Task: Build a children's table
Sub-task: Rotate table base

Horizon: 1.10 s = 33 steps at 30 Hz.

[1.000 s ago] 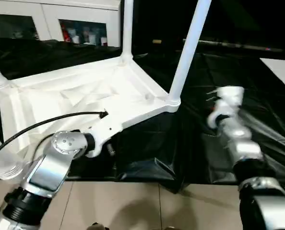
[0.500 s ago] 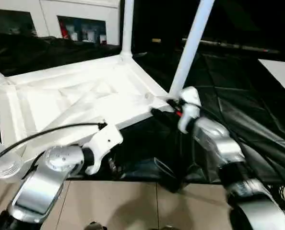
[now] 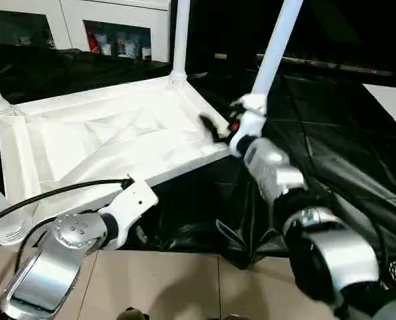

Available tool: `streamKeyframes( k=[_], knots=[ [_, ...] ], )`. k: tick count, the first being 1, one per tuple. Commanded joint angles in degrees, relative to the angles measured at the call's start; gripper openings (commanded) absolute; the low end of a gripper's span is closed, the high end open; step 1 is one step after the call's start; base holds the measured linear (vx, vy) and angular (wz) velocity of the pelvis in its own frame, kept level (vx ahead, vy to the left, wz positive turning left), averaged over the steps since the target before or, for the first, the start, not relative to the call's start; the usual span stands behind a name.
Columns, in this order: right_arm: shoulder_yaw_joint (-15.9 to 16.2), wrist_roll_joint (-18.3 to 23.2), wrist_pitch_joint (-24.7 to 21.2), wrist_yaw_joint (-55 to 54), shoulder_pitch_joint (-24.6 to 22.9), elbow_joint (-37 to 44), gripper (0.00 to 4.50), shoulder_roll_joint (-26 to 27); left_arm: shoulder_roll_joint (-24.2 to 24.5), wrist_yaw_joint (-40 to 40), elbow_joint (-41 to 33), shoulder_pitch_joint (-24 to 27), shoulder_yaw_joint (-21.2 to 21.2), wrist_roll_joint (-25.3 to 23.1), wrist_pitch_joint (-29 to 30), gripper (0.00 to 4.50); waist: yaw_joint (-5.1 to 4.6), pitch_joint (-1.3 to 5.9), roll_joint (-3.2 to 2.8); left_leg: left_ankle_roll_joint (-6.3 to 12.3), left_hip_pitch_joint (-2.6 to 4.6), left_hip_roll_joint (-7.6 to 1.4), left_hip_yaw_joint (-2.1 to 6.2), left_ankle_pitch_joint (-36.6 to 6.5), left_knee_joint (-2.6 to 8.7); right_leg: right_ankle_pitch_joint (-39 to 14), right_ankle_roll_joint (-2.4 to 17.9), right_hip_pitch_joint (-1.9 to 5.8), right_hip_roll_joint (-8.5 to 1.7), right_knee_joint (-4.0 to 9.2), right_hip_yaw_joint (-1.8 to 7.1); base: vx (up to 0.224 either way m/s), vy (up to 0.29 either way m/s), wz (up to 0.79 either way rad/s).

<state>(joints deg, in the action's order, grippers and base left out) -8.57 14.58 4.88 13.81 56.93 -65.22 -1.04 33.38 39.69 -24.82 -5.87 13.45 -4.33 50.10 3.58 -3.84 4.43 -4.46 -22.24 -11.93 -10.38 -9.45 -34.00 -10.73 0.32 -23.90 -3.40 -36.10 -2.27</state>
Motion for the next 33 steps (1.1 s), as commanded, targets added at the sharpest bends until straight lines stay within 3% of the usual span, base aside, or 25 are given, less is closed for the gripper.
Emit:
streamKeyframes(
  k=[1,4,8,14,21,27,33],
  knots=[
    [-2.2,1.3,1.4,-4.0,1.0,-2.2,4.48,-1.5,0.5,-0.3,-2.2,0.6,0.3,-0.2,1.1,4.5,-0.03,3.1,-1.54,-2.38,1.37,-0.87,0.23,-14.6,4.18,-9.4,9.5,1.95,-3.08,3.74,1.99,0.0,0.0,0.0],
    [-3.8,1.3,2.6,-8.2,1.8,-4.1,4.48,-3.3,0.9,-1.0,-2.2,1.4,0.5,-0.4,1.4,4.5,0.17,2.8,-1.7,-2.3,1.54,-0.87,0.11,-15.5,4.16,-10.2,9.4,1.64,-2.96,3.92,2.01,0.0,0.0,0.0],
    [-5.8,0.9,4.5,-11.7,2.7,-6.6,4.48,-6.3,0.3,-3.0,-1.0,2.3,0.3,-1.1,0.0,4.5,1.24,2.59,-1.75,-2.68,1.81,-0.88,0.04,-17.1,4.22,-12.1,8.4,1.39,-2.86,4.16,2.02,0.0,0.0,0.0],
    [-6.5,0.2,6.1,-12.9,3.1,-7.8,4.48,-9.6,0.4,-4.4,-0.3,2.8,0.0,-1.7,-1.1,4.5,1.36,2.63,-1.59,-2.53,1.45,-0.78,0.1,-17.3,4.18,-13.2,7.9,1.57,-2.96,4.29,1.94,0.0,0.0,0.0],
    [-6.9,-1.1,7.4,-13.4,2.7,-8.4,4.48,-13.0,1.2,-5.3,2.4,1.7,1.1,-2.7,-4.1,4.5,1.35,2.96,-1.51,-1.94,1.01,-0.64,-0.01,-14.1,3.9,-9.9,8.4,1.96,-2.84,3.85,1.83,0.0,0.0,0.0],
    [-7.4,-1.3,8.2,-13.7,2.2,-8.8,4.48,-15.8,0.8,-6.2,6.4,-0.2,1.8,-3.2,-9.1,4.5,1.38,3.23,-1.47,-1.59,1.06,-0.66,-0.1,-13.3,3.69,-8.6,9.0,2.11,-2.84,3.73,1.8,0.0,0.0,0.0],
    [-7.1,-1.6,8.0,-8.7,1.5,-8.1,4.48,-15.4,-0.4,-5.2,7.8,0.4,-0.6,-0.1,-14.3,4.5,1.16,3.57,-1.12,-1.09,0.71,-0.7,-0.05,-12.6,3.57,-8.4,9.4,2.48,-3.07,3.52,1.76,0.0,0.0,0.0]
  ],
)
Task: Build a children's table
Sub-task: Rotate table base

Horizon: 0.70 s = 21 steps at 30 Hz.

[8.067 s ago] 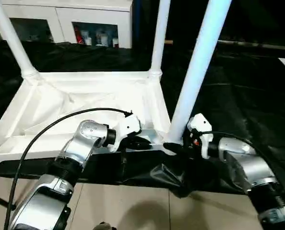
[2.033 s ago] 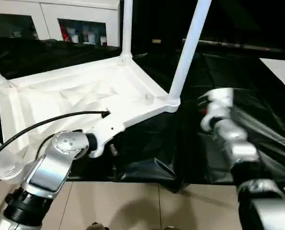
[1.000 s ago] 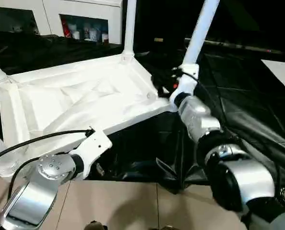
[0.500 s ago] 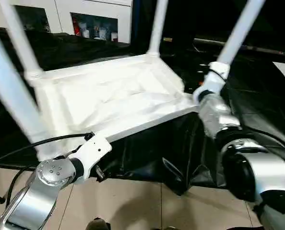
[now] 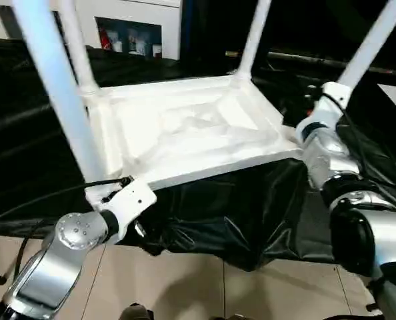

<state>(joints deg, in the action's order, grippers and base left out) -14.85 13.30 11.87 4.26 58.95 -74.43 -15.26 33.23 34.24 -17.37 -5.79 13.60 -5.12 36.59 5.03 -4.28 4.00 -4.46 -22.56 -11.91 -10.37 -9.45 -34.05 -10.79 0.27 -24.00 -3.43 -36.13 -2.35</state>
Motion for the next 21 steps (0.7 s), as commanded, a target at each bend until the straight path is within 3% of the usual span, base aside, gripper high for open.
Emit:
streamKeyframes(
  k=[1,4,6,7,8,11,14,18,21],
  knots=[
    [0.1,-0.7,1.1,4.0,-0.9,1.6,4.48,-0.7,-0.7,1.7,-0.8,1.5,-2.4,3.1,-1.8,4.5,-0.35,3.99,-0.76,-0.83,0.94,-0.74,-0.09,-12.5,3.58,-8.1,9.8,2.59,-3.08,3.59,1.86,0.0,0.0,0.0],
    [4.1,-2.8,2.0,12.9,-3.6,3.9,4.48,0.7,1.4,10.7,-5.9,7.0,-6.3,11.7,-4.7,4.5,-0.47,4.16,-0.56,-0.22,0.53,-0.85,0.08,-10.8,3.64,-6.5,10.6,2.95,-3.35,3.35,1.83,0.0,0.0,0.0],
    [5.7,-3.2,2.2,15.6,-6.9,6.8,4.48,1.4,3.7,16.5,-8.7,11.2,-10.1,16.9,-4.1,4.5,-0.8,4.27,-0.94,0.31,1.22,-0.92,-0.13,-11.5,3.54,-5.3,11.7,2.44,-2.8,3.28,1.88,0.0,0.0,0.0],
    [6.7,-3.4,2.5,16.3,-9.3,9.0,4.48,1.8,4.6,18.3,-9.1,12.7,-12.7,18.8,-4.1,4.5,-0.83,4.16,-1.13,0.35,1.19,-0.95,-0.2,-12.0,3.54,-5.4,11.9,2.43,-2.9,3.37,2.01,0.0,0.0,0.0],
    [6.9,-3.4,2.6,16.5,-10.0,9.6,4.48,1.9,4.8,18.7,-9.0,13.0,-13.5,19.3,-4.2,4.5,-0.82,4.15,-1.37,0.21,1.13,-0.94,-0.1,-12.2,3.65,-5.8,11.9,2.6,-2.97,3.43,1.99,0.0,0.0,0.0],
    [8.4,-2.8,1.8,16.7,-17.0,17.0,4.48,3.2,5.9,20.7,-7.1,14.4,-20.8,22.3,-5.8,4.5,-0.61,4.09,-1.64,-0.79,1.94,-1.08,-0.15,-16.0,3.91,-9.3,11.1,2.23,-2.64,4.03,2.06,0.0,0.0,0.0],
    [9.0,-2.6,-0.8,16.6,-21.9,22.1,4.48,3.9,6.0,21.2,-6.1,14.5,-25.5,24.3,-6.4,4.5,-0.4,3.79,-1.58,-1.68,2.0,-1.09,0.04,-18.3,4.33,-12.8,9.9,2.17,-2.67,4.33,2.18,0.0,0.0,0.0],
    [10.7,-5.8,-5.6,14.1,-29.7,29.6,4.48,3.9,9.4,22.8,-4.7,16.6,-31.9,27.2,-4.5,4.5,-0.64,3.5,-1.32,-2.96,2.19,-1.02,0.39,-23.1,4.67,-20.8,7.4,1.72,-2.87,5.07,2.29,0.0,0.0,0.0],
    [10.6,-6.2,-7.4,11.7,-32.3,32.1,4.48,4.0,11.8,24.4,-3.9,19.2,-34.4,27.8,-3.5,4.5,-0.73,3.48,-1.42,-3.06,2.27,-1.0,0.55,-24.2,4.72,-23.2,6.5,1.45,-2.95,5.29,2.41,0.0,0.0,0.0]
  ],
)
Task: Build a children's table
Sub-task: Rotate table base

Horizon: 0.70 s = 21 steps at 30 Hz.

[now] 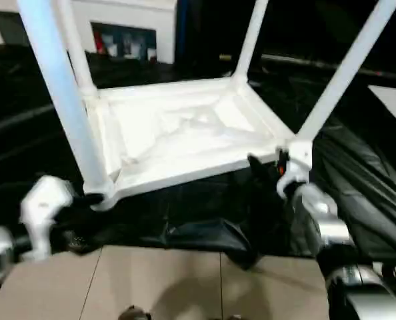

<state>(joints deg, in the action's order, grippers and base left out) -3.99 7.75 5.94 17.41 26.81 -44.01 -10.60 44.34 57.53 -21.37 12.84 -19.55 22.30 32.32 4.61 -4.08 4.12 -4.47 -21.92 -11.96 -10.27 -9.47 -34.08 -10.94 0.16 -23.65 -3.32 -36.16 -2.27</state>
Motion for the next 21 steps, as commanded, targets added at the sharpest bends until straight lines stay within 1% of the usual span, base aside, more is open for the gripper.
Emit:
streamKeyframes(
  k=[1,2,3,4,5,6,7,8,9,10,11,12,13,14,16,17,18,19,20,21],
  knots=[
    [-0.6,-1.0,-2.7,-3.6,-1.0,2.6,4.48,-0.6,1.0,1.2,0.9,1.6,-2.9,-0.1,0.3,4.5,-0.53,3.26,-1.35,-3.05,1.56,-0.94,0.47,-24.0,4.8,-22.8,6.5,1.09,-3.0,5.42,2.32,0.0,0.0,0.0],
    [-0.6,-1.1,-2.9,-4.0,-1.1,2.7,4.48,-0.7,0.9,1.1,1.1,1.7,-3.2,-0.3,0.0,4.5,-0.56,3.29,-1.37,-3.09,1.59,-0.98,0.49,-23.8,4.79,-22.5,6.6,1.06,-3.01,5.36,2.32,0.0,0.0,0.0],
    [-0.5,-1.4,-3.6,-4.7,-1.3,3.3,4.48,-0.6,-0.1,-1.1,2.1,1.0,-3.6,-1.5,-1.3,4.5,-0.65,3.24,-1.43,-3.07,1.68,-0.94,0.44,-24.2,4.77,-22.6,6.6,0.92,-2.97,5.42,2.33,0.0,0.0,0.0],
    [-0.4,-1.5,-3.9,-4.7,-1.4,3.8,4.48,-0.6,-0.6,-2.4,2.5,0.4,-3.6,-2.1,-1.7,4.5,-0.88,3.22,-1.39,-3.17,1.64,-0.95,0.52,-24.7,4.79,-22.8,6.5,0.98,-2.97,5.44,2.28,0.0,0.0,0.0],
    [-0.3,-1.5,-4.2,-4.7,-1.5,4.1,4.48,-0.6,-0.8,-3.1,2.7,0.0,-3.5,-2.3,-1.8,4.5,-0.88,3.21,-1.57,-3.16,2.0,-1.01,0.51,-25.4,4.71,-22.9,6.5,0.68,-2.95,5.56,2.31,0.0,0.0,0.0],
    [-0.1,-1.6,-4.6,-4.7,-1.4,4.2,4.48,-0.5,-1.6,-4.2,3.1,-0.9,-3.1,-2.6,-2.5,4.5,-0.94,3.2,-1.45,-3.11,1.89,-1.01,0.57,-25.3,4.71,-22.9,6.5,0.83,-3.05,5.52,2.3,0.0,0.0,0.0],
    [0.3,-2.0,-5.4,-4.7,-1.3,4.7,4.48,-0.2,-3.3,-7.0,4.5,-3.0,-2.2,-3.2,-3.5,4.5,-0.94,3.17,-1.52,-3.18,1.94,-1.0,0.56,-25.3,4.74,-22.9,6.4,0.77,-3.05,5.57,2.31,0.0,0.0,0.0],
    [0.4,-2.1,-5.5,-4.7,-1.3,4.7,4.48,-0.2,-3.5,-7.5,4.7,-3.3,-2.1,-3.4,-3.8,4.5,-0.98,3.18,-1.53,-3.27,2.0,-0.99,0.55,-25.5,4.73,-22.8,6.4,0.75,-2.94,5.58,2.29,0.0,0.0,0.0],
    [0.6,-2.4,-6.2,-4.7,-1.4,5.2,4.48,0.0,-4.4,-8.8,5.6,-4.5,-1.7,-3.4,-4.7,4.5,-0.95,3.3,-1.39,-3.25,1.96,-0.86,0.54,-25.2,4.61,-22.5,6.4,0.84,-3.06,5.56,2.33,0.0,0.0,0.0],
    [1.0,-2.5,-6.9,-4.7,-1.4,5.6,4.48,0.4,-6.0,-11.3,7.2,-6.4,-1.3,-3.4,-5.3,4.5,-1.0,3.45,-1.44,-3.37,1.6,-0.91,0.71,-24.1,4.79,-21.5,6.5,1.24,-3.15,5.32,2.26,0.0,0.0,0.0],
    [1.3,-2.9,-7.3,-4.9,-1.4,5.6,4.48,0.6,-7.1,-12.5,8.0,-7.6,-1.0,-3.6,-6.0,4.5,-1.1,3.53,-1.21,-3.39,1.57,-0.9,0.67,-23.8,4.76,-21.0,6.5,1.28,-3.09,5.26,2.23,0.0,0.0,0.0],
    [1.5,-3.1,-7.6,-5.1,-1.4,5.6,4.48,0.7,-7.8,-13.3,8.6,-8.3,-0.8,-3.8,-6.3,4.5,-1.08,3.62,-1.15,-3.34,1.73,-0.88,0.61,-23.4,4.66,-20.0,6.7,1.17,-3.08,5.25,2.26,0.0,0.0,0.0],
    [1.6,-3.1,-7.8,-5.2,-1.4,5.6,4.48,0.7,-8.2,-13.6,8.8,-8.6,-0.8,-3.9,-6.2,4.5,-1.09,3.68,-1.18,-3.37,1.66,-0.88,0.62,-22.9,4.64,-19.3,6.9,1.28,-3.12,5.11,2.28,0.0,0.0,0.0],
    [1.8,-3.2,-8.2,-5.2,-1.5,5.6,4.48,0.9,-8.9,-14.1,9.0,-9.3,-0.6,-3.8,-6.3,4.5,-1.09,3.79,-1.11,-3.28,1.44,-0.86,0.66,-22.0,4.64,-18.6,7.0,1.51,-3.18,4.98,2.25,0.0,0.0,0.0],
    [2.4,-3.3,-9.1,-4.5,-1.6,5.1,4.48,1.2,-11.5,-15.2,9.0,-11.5,0.2,-2.8,-6.4,4.5,-1.04,3.97,-0.92,-3.14,1.53,-0.92,0.56,-21.0,4.52,-17.1,7.3,1.58,-3.19,4.87,2.28,0.0,0.0,0.0],
    [2.8,-3.4,-9.5,-4.1,-1.5,4.6,4.48,1.2,-12.4,-16.0,9.1,-12.4,0.6,-2.7,-6.0,4.5,-1.03,4.02,-0.93,-2.98,1.45,-0.9,0.47,-20.0,4.46,-15.3,7.7,1.65,-3.13,4.71,2.3,0.0,0.0,0.0],
    [3.2,-3.9,-9.4,-4.0,-1.3,3.8,4.48,1.3,-13.2,-16.9,9.2,-13.2,1.2,-2.9,-5.8,4.5,-0.87,4.11,-1.19,-2.9,1.58,-0.91,0.42,-19.3,4.38,-13.8,8.1,1.61,-3.12,4.57,2.28,0.0,0.0,0.0],
    [3.5,-4.4,-9.5,-3.9,-1.3,3.4,4.48,1.3,-13.7,-17.6,9.4,-13.9,1.7,-3.2,-5.9,4.5,-0.98,4.13,-1.07,-2.86,1.48,-0.91,0.39,-19.0,4.37,-13.2,8.2,1.69,-3.05,4.52,2.24,0.0,0.0,0.0],
    [3.7,-4.6,-9.5,-3.7,-1.1,2.9,4.48,1.5,-14.4,-18.2,9.6,-14.7,2.3,-3.3,-5.8,4.5,-0.81,4.2,-1.03,-2.76,1.41,-0.85,0.37,-18.1,4.32,-12.0,8.6,1.9,-3.09,4.44,2.2,0.0,0.0,0.0],
    [3.7,-4.5,-9.2,-3.5,-0.6,2.0,4.48,1.8,-16.1,-18.3,9.3,-16.2,3.4,-1.7,-5.4,4.5,-0.88,4.29,-0.84,-2.57,1.19,-0.83,0.38,-17.2,4.3,-11.4,8.6,2.18,-3.17,4.29,2.17,0.0,0.0,0.0]
  ],
)
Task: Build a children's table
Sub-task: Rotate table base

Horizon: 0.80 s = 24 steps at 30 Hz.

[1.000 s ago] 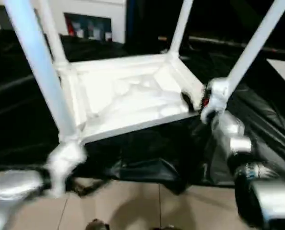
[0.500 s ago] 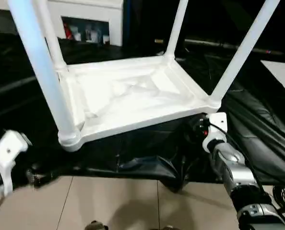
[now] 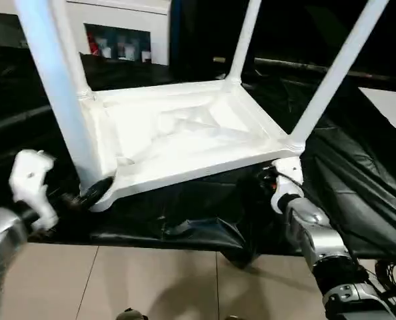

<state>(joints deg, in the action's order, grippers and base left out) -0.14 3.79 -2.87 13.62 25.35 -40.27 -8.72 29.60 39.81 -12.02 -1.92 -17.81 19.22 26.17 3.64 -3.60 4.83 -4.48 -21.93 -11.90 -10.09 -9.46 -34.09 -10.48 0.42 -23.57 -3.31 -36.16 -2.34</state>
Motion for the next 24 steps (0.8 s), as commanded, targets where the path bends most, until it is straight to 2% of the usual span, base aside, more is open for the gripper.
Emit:
streamKeyframes(
  k=[1,2,3,4,8,9,10,14,15,18,21,23,24],
  knots=[
    [-0.2,-0.3,0.0,0.5,1.4,-2.6,4.48,0.1,-2.2,0.1,-0.9,-2.2,2.5,2.9,1.2,4.5,0.16,3.79,-1.74,-2.65,1.4,-0.91,0.16,-17.3,4.25,-12.0,8.6,1.92,-3.25,4.35,2.26,0.0,0.0,0.0],
    [-0.2,-0.3,0.0,0.5,1.4,-2.6,4.48,0.1,-2.2,0.1,-0.9,-2.2,2.5,2.9,1.2,4.5,0.16,3.79,-1.74,-2.65,1.4,-0.91,0.16,-17.3,4.25,-12.0,8.6,1.92,-3.25,4.35,2.26,0.0,0.0,0.0],
    [-0.2,-0.6,0.7,0.3,2.8,-5.0,4.48,0.5,-4.0,1.2,-3.0,-3.7,4.1,6.7,3.2,4.5,0.16,3.93,-1.89,-3.17,1.31,-0.92,0.2,-17.3,4.21,-11.5,9.0,2.02,-3.29,3.98,2.19,0.0,0.0,0.0],
    [-0.1,-0.8,1.1,0.2,3.5,-6.1,4.48,0.6,-4.3,1.8,-3.7,-4.1,4.7,8.0,4.3,4.5,0.14,3.93,-1.96,-3.36,1.37,-0.89,0.26,-17.4,4.24,-11.4,9.2,2.0,-3.2,3.98,2.1,0.0,0.0,0.0],
    [-0.1,-1.1,1.6,0.2,5.5,-8.3,4.48,0.9,-4.3,4.1,-5.2,-5.2,7.5,9.3,6.5,4.5,0.22,3.78,-1.77,-3.14,1.38,-0.88,0.15,-18.1,4.17,-12.0,9.2,1.99,-3.17,4.14,2.14,0.0,0.0,0.0],
    [-0.1,-1.0,2.0,0.4,6.9,-9.6,4.48,1.3,-4.0,5.6,-6.3,-5.9,10.1,9.7,7.7,4.5,0.33,3.88,-2.35,-3.27,1.54,-0.89,0.2,-17.9,4.11,-11.8,9.1,1.99,-3.2,4.09,2.1,0.0,0.0,0.0],
    [0.0,-1.1,2.2,0.4,7.3,-9.9,4.48,1.3,-3.9,6.0,-6.6,-6.0,10.6,10.0,8.0,4.5,0.22,3.84,-2.16,-3.32,1.45,-0.88,0.19,-17.8,4.13,-11.8,9.1,2.03,-3.1,4.12,2.09,0.0,0.0,0.0],
    [0.5,-1.6,3.7,0.5,10.3,-12.9,4.48,2.5,-3.7,9.4,-8.4,-8.1,15.8,11.8,10.2,4.5,0.45,3.87,-2.64,-3.65,1.55,-0.92,0.2,-18.2,4.12,-12.0,9.4,2.04,-3.22,4.02,2.09,0.0,0.0,0.0],
    [0.7,-1.6,4.2,0.8,11.5,-14.0,4.48,3.1,-4.4,9.5,-8.1,-9.7,17.9,11.7,10.4,4.5,0.43,3.84,-2.81,-3.87,1.47,-0.82,0.2,-18.0,4.08,-11.8,9.6,2.14,-3.16,4.02,2.08,0.0,0.0,0.0],
    [1.2,-1.9,4.7,1.5,12.7,-15.0,4.48,4.3,-6.5,9.7,-6.7,-12.8,21.7,10.2,9.7,4.5,0.27,3.7,-2.76,-4.02,1.42,-0.88,0.21,-18.9,4.13,-13.3,9.5,2.17,-3.29,4.26,2.09,0.0,0.0,0.0],
    [1.5,-2.2,5.1,1.8,13.5,-15.7,4.48,5.5,-8.8,10.3,-4.3,-15.7,25.2,8.0,8.6,4.5,-0.02,3.85,-2.73,-4.11,1.08,-0.78,0.38,-17.9,4.1,-13.5,9.1,2.57,-3.4,4.24,2.02,0.0,0.0,0.0],
    [1.7,-2.3,5.5,1.6,14.1,-16.3,4.48,6.4,-10.5,10.6,-0.8,-18.7,28.4,5.4,6.8,4.5,-0.19,3.89,-3.65,-4.28,1.02,-0.7,0.54,-18.1,4.04,-13.5,9.3,2.64,-3.5,4.17,1.98,0.0,0.0,0.0],
    [1.5,-2.2,5.9,1.4,14.5,-16.9,4.48,7.1,-11.8,10.9,2.1,-21.1,30.6,3.7,5.3,4.5,-0.44,3.74,-3.49,-3.93,1.26,-0.62,0.41,-19.2,3.98,-14.3,9.2,2.3,-3.33,4.75,1.94,0.0,0.0,0.0]
  ],
)
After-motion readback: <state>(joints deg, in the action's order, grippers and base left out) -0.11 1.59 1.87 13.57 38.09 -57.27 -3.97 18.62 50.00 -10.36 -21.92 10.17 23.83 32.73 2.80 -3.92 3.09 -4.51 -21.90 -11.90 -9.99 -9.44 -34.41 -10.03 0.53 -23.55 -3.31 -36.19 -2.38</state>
